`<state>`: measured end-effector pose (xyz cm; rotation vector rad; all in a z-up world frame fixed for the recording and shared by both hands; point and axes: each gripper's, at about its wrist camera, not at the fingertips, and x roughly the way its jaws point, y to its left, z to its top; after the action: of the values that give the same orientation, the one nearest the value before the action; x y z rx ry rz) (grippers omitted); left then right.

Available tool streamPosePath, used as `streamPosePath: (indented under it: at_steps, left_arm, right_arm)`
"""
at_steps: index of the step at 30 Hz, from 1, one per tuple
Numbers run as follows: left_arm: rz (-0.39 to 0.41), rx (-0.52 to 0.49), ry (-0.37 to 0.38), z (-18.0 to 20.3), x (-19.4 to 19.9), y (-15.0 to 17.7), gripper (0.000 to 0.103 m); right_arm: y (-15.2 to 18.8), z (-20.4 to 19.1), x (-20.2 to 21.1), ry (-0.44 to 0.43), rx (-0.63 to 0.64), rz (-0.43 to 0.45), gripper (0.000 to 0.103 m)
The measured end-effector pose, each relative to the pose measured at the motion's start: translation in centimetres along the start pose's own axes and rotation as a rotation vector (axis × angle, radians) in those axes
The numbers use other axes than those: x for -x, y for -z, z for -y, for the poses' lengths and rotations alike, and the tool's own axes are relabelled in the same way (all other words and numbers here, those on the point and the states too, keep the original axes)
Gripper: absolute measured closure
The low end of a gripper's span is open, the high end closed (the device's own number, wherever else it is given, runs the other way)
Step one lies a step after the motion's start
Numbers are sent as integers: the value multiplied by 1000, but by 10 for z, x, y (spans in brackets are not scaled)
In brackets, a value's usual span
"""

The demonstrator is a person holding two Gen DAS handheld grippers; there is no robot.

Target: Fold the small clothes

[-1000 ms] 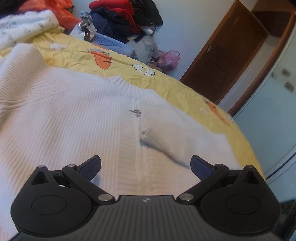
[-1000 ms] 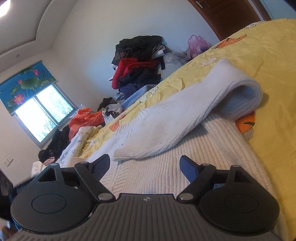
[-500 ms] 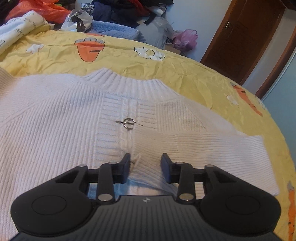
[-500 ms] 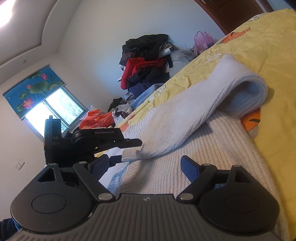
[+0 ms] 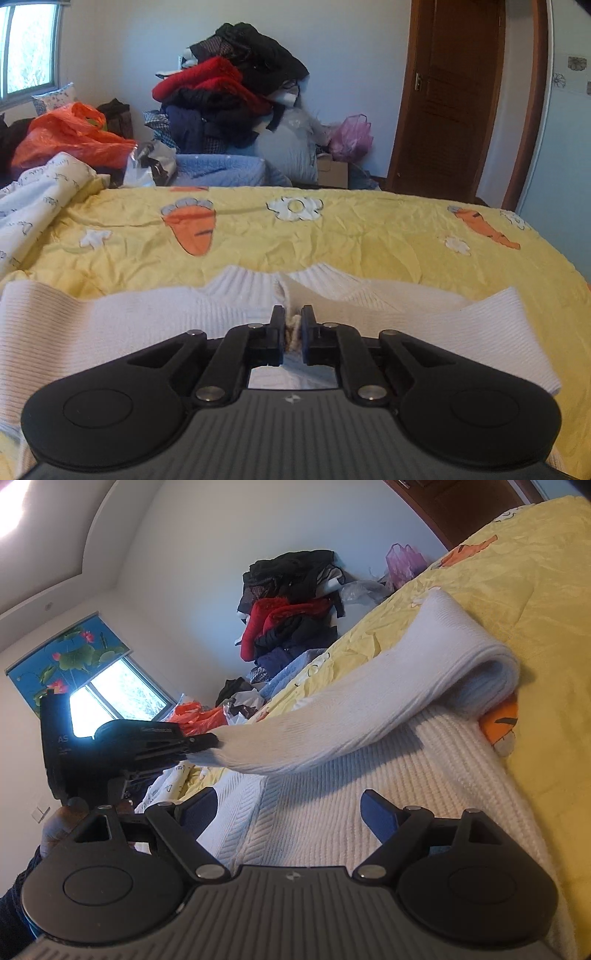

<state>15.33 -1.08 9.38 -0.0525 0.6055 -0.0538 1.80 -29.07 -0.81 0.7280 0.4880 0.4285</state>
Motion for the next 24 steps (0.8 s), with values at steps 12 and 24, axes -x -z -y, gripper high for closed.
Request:
streamPosePath:
  at_steps: [12,24]
  left_arm:
    - [-135,120,-196,-113,-15,43,95]
    - [41,104,-207,-115,31,57,79]
  right_arm:
    - [0,1,0,-1,-2,-2,16]
    - [-10,-24,15,16,98,69,19]
